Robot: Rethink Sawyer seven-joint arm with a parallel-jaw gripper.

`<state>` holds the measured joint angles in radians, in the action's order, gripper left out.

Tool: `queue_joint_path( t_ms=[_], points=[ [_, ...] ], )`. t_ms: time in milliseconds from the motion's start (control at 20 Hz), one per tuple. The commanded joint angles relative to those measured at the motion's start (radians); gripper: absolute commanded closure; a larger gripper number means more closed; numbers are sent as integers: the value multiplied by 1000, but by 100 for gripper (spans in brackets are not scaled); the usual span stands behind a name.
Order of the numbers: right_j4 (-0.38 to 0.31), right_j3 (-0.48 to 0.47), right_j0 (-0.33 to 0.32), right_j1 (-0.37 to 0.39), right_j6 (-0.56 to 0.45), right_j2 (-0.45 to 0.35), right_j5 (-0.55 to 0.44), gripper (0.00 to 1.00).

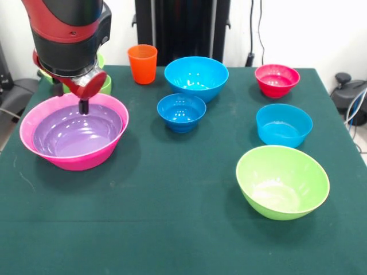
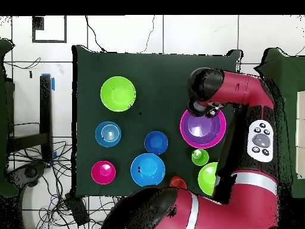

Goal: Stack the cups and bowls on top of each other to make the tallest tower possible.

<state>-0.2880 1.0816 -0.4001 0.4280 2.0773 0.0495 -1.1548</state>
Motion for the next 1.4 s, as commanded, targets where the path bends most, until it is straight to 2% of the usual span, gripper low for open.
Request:
queue_joint_path(
  t_ms=[50,300,1050,1400],
  points=[
    [26,235,-100,127,-133,-139,344,0],
    [13,262,-92,142,-102,-136,355,0],
    [-6,230,-98,130,-128,-145,330,0],
    [7,224,-99,122,-100,-148,331,0]
  ],
)
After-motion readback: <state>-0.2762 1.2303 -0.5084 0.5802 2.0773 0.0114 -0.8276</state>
